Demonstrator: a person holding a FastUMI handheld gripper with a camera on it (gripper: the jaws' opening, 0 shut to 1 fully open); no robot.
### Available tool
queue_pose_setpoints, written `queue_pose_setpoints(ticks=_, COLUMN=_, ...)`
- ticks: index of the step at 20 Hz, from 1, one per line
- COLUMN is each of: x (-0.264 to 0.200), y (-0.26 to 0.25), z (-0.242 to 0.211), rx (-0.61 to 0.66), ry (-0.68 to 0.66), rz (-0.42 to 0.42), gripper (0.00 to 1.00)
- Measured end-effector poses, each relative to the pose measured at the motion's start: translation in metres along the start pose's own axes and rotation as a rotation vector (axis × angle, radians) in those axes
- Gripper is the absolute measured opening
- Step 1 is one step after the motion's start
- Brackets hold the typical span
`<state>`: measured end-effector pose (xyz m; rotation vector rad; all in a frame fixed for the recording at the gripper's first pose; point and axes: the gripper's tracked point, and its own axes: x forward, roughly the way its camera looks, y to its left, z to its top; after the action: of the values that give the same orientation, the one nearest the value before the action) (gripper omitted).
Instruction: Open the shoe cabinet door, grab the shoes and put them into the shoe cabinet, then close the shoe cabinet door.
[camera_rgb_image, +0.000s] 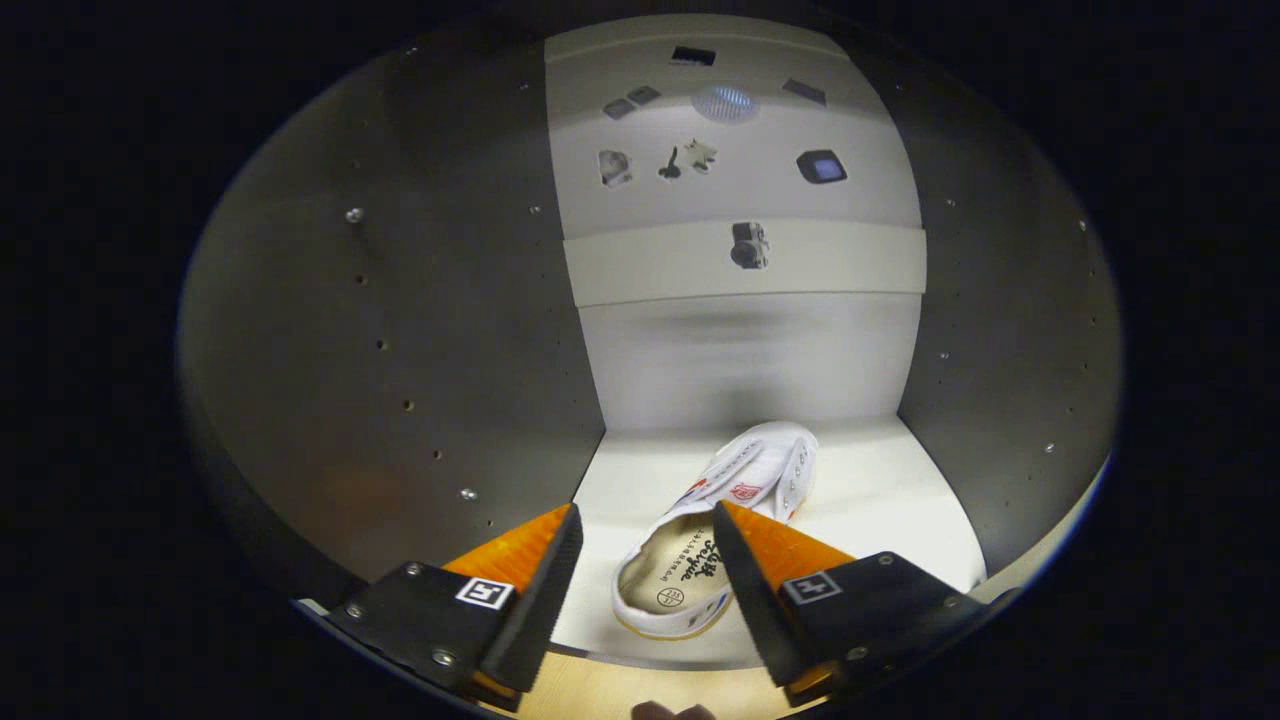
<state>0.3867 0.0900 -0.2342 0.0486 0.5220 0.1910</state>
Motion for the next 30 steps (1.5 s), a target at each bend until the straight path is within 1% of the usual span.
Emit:
queue_pose_setpoints(ticks=2, x=-0.022, y=0.005, z=0.001, rx=-0.022, ry=-0.019, rz=-0.007, gripper=0.93)
queue_pose_setpoints(ticks=9, x=-0.13, y=0.026, z=-0.007, rx=-0.073, ry=-0.099, rz=-0.018, gripper=0.93)
queue_pose_setpoints(ticks=15, x=-0.225, y=0.038, z=-0.033, rx=-0.053, ry=-0.117, rz=-0.022, gripper=0.93)
queue_pose_setpoints(ticks=20, x=-0.305, y=0.018, z=-0.049, rx=-0.083, ry=-0.141, rz=-0.07, gripper=0.94)
queue_pose_setpoints(ticks=23, x=-0.349, y=0.0, z=-0.055, rx=-0.059, ry=-0.175, rz=-0.081, gripper=0.94)
queue_pose_setpoints(ticks=25, x=-0.377, y=-0.01, z=-0.062, rx=-0.03, ry=-0.195, rz=-0.067, gripper=0.94)
queue_pose_setpoints(ticks=28, x=-0.412, y=-0.045, z=-0.068, rx=-0.025, ry=-0.224, rz=-0.056, gripper=0.94)
queue_pose_setpoints(ticks=30, x=-0.438, y=-0.076, z=-0.07, rx=0.006, ry=-0.241, rz=-0.055, gripper=0.94)
